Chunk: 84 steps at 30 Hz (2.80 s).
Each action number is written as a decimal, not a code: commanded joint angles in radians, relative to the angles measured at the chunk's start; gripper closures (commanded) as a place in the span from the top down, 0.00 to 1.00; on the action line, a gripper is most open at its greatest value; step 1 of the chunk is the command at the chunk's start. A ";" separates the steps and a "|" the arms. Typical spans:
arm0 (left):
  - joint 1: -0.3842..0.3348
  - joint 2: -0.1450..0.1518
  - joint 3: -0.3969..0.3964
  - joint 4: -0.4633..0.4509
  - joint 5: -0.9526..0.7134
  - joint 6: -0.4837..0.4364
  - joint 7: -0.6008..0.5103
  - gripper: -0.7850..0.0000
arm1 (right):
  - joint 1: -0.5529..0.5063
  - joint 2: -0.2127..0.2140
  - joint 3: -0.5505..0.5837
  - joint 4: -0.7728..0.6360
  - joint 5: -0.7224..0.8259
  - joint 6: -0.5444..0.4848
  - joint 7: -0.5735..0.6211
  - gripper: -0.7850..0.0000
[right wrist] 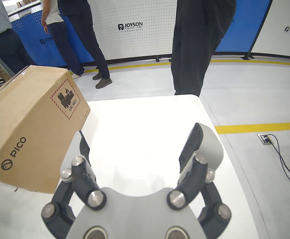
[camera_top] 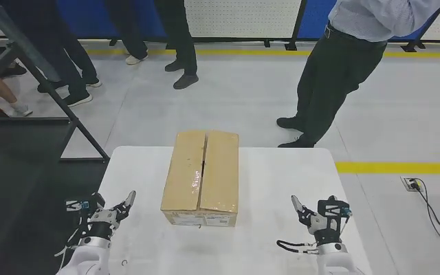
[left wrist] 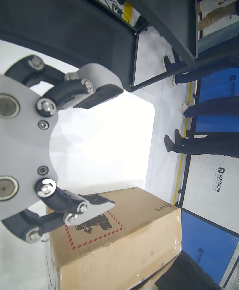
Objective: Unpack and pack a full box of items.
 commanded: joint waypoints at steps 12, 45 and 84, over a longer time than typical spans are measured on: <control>-0.091 -0.010 0.094 0.082 0.010 -0.035 -0.028 1.00 | 0.025 -0.013 -0.008 0.041 0.059 -0.006 -0.007 1.00; -0.015 -0.016 0.191 0.004 0.095 -0.188 0.012 1.00 | -0.015 -0.007 0.004 -0.038 -0.074 -0.290 0.065 1.00; -0.050 -0.025 0.031 0.055 -0.109 -0.044 0.037 1.00 | 0.153 -0.037 -0.319 0.012 -0.984 -0.270 0.063 0.70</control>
